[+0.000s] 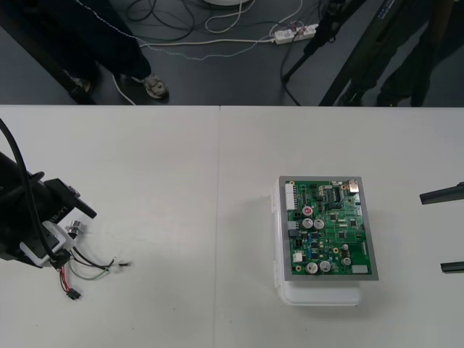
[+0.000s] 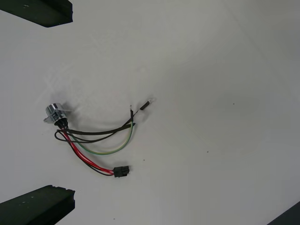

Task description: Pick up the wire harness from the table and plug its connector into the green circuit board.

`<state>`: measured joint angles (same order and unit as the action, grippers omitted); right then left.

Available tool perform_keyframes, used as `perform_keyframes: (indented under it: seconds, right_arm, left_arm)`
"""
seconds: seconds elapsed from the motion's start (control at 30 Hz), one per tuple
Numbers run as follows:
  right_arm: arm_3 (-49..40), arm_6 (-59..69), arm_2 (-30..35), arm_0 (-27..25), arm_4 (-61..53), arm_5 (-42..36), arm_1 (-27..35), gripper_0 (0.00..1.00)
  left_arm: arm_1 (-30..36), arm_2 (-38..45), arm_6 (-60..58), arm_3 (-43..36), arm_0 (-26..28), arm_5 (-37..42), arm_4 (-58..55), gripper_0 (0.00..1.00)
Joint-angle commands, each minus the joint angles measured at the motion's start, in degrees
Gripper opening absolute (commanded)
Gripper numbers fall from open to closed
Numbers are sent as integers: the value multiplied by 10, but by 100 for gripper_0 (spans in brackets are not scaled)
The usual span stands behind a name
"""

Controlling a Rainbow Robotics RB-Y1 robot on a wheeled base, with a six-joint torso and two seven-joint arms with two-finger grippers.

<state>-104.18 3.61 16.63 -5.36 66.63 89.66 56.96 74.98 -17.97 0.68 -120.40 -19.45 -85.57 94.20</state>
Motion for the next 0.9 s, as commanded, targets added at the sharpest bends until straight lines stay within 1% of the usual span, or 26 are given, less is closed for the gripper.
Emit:
perform_keyframes:
  seconds: [0.03,0.17,0.33,0.5,0.7,0.9]
  right_arm:
    - [6,22,-1,-8,-40,3,-31,100]
    - [10,25,16,-8,-65,3,-55,100]
    - [21,27,19,-7,-80,3,-84,100]
    - [25,32,20,-4,-89,3,-103,100]
    - [57,35,20,3,-121,3,-105,100]
    - [113,27,12,40,-131,3,-117,100]
  left_arm:
    - [31,-36,135,-4,-40,40,40,100]
    - [32,-58,186,1,-39,69,75,100]
    - [33,-111,255,31,-39,138,114,100]
    - [32,-144,324,58,-43,182,119,100]
    - [30,-201,403,93,-73,221,130,100]
    - [17,-259,492,151,-113,261,142,100]
